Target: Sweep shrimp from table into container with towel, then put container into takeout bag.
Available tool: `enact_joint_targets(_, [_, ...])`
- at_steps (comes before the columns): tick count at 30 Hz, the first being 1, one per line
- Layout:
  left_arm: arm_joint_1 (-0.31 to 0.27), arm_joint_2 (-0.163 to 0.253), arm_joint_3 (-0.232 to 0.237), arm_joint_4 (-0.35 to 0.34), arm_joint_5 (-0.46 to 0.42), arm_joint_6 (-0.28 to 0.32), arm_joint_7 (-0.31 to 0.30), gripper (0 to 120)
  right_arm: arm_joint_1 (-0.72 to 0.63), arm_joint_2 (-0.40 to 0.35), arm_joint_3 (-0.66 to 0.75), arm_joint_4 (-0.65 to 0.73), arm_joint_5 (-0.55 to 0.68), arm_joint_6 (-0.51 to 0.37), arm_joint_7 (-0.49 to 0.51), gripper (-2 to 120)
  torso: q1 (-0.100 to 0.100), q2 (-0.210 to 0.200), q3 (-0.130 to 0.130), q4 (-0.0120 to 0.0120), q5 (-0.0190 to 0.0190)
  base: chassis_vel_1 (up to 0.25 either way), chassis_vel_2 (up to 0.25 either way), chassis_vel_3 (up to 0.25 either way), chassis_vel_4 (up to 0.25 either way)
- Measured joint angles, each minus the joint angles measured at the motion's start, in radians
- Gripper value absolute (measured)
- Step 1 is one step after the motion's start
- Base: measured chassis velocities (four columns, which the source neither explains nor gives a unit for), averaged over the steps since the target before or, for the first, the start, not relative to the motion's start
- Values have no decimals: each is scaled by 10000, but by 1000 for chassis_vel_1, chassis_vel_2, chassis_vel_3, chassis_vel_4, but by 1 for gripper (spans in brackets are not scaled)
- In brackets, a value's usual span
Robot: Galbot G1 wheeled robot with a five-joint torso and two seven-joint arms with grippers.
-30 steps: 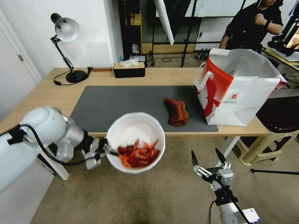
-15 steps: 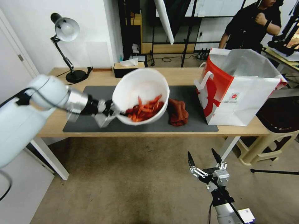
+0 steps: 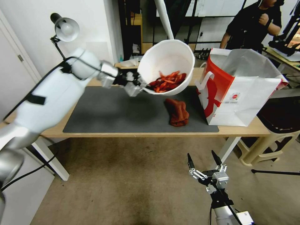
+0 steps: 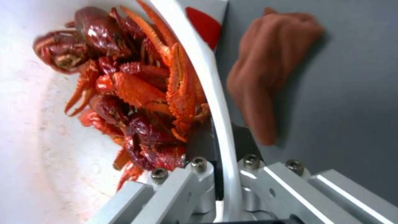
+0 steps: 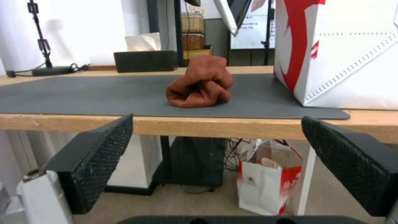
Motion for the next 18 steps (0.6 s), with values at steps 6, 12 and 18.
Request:
enact_joint_targets(6, [-848, -1449, 339, 1346, 410, -103, -173, 0, 54, 122, -19, -108, -78, 51, -52, 100, 0, 0, 0, 0, 2, 0, 0, 0, 0])
enact_joint_targets(12, [-1435, -2308, 253, 2384, 818, -281, -319, 0, 59, 158, -2, -137, -94, 79, -66, 100, 0, 1, -1, 3, -2, 0, 0, 0, 0])
enact_joint_targets(18, [-1969, -3079, -37, 3379, 1201, -441, -590, 0, 64, 150, 54, -164, -88, 102, -86, 100, 0, 1, -1, 5, -2, 0, 0, 0, 0])
